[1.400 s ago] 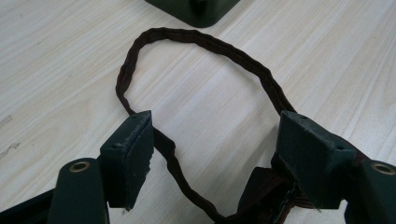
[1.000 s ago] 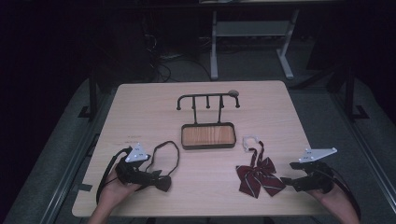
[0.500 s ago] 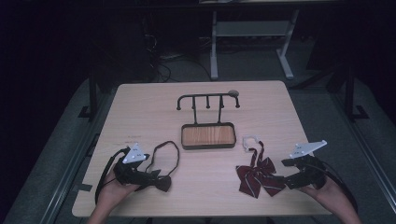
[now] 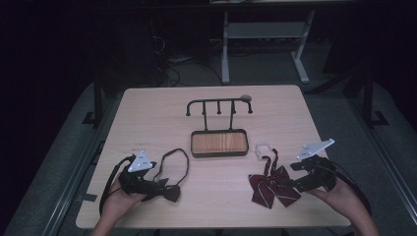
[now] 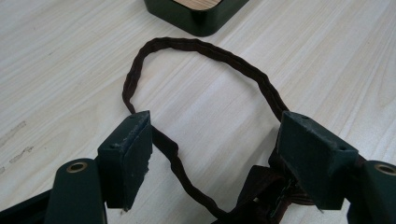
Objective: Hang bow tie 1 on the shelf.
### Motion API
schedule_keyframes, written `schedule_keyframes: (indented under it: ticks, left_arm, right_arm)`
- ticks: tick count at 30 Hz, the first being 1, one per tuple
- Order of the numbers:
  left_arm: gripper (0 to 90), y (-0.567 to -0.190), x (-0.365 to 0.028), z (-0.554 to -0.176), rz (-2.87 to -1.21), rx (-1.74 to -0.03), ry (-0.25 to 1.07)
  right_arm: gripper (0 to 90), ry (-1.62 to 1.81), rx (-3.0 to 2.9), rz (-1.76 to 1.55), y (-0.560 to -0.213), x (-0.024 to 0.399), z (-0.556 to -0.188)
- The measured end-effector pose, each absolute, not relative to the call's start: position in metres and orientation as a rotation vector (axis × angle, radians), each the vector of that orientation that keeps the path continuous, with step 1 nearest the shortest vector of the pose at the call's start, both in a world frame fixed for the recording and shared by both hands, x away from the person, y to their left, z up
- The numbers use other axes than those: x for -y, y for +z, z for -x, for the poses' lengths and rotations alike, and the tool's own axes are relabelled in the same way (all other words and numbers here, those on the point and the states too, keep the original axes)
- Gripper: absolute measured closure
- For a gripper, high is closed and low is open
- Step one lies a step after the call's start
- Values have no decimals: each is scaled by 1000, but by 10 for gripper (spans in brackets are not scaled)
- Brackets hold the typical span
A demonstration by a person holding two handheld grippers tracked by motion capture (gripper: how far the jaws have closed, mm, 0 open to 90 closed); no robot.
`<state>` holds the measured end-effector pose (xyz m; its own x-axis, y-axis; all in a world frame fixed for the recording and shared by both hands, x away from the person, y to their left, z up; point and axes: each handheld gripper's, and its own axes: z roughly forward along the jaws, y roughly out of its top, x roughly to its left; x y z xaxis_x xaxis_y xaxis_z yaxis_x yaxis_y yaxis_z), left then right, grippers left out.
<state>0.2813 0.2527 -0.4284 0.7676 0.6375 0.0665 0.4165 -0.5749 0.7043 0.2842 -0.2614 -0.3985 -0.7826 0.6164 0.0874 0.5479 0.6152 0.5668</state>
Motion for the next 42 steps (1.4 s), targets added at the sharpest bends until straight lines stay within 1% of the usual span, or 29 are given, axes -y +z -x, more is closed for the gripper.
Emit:
schedule_keyframes:
  ticks: [13, 28, 42]
  left_arm:
    - [263, -428, -252, -281, -2278, -770, 419]
    - [264, -429, -252, -281, -2278, -776, 422]
    - [258, -428, -252, -281, -2280, -771, 419]
  right_arm:
    - [362, 846, -2758, -929, -394, 242, -304]
    - [420, 786, -2779, -967, -392, 238, -337]
    - [433, 744, -2799, -971, -389, 229, -358]
